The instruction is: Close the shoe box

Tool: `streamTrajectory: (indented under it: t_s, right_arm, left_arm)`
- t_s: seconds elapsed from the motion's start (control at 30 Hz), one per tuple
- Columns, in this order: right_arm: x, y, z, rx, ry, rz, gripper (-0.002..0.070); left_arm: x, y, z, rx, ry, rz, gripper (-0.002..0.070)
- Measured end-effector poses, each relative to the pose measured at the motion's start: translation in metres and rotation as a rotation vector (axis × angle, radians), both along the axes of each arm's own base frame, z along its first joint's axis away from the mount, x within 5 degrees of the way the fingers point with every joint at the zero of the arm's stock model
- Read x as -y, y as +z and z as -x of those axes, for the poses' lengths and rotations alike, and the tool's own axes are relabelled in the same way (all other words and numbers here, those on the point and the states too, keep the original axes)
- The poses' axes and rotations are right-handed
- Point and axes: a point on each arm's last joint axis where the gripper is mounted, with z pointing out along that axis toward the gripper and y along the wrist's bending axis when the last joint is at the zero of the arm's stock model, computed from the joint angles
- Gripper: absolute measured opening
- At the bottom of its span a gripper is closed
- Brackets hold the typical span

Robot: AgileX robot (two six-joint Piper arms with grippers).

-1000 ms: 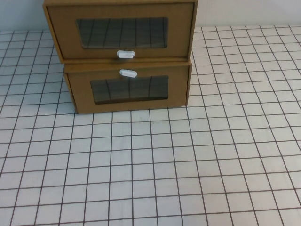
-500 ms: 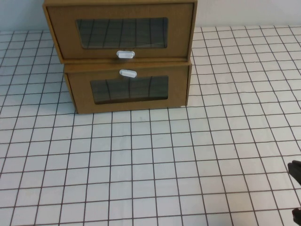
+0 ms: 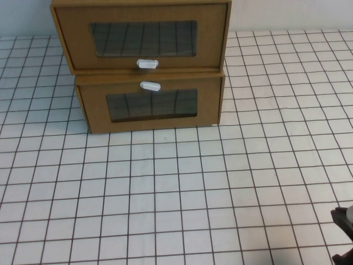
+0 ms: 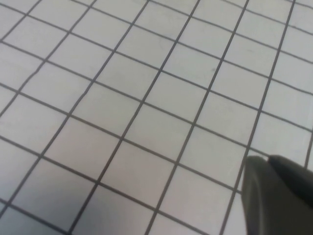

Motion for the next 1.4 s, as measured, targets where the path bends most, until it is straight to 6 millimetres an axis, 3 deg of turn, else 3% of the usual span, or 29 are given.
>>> streamTrajectory:
  t_s: [0.23, 0.37, 0.57, 0.93, 1.4]
  right_arm:
    - [-0.003, -0.012, -0.005, -0.07, 0.0, 0.036, -0.0013]
    - [-0.004, -0.02, -0.008, -0.118, 0.0, 0.061, -0.0014]
    - [-0.007, -0.035, -0.013, -0.199, 0.0, 0.103, -0.0013]
    - [-0.011, -0.066, -0.02, -0.36, 0.004, 0.185, -0.0013]
    - [-0.027, -0.077, -0.046, -0.312, 0.027, 0.126, -0.0013]
  left_arm:
    - [-0.007, -0.07, -0.002, 0.068, 0.077, -0.04, -0.0002]
    - [-0.009, -0.114, -0.006, -0.004, 0.103, -0.078, -0.0002]
    - [-0.009, -0.153, -0.011, -0.115, 0.107, -0.088, -0.0002]
    - [-0.009, -0.161, -0.01, -0.161, 0.107, -0.091, -0.0002]
    - [-0.009, -0.161, -0.01, -0.164, 0.107, -0.092, -0.0002]
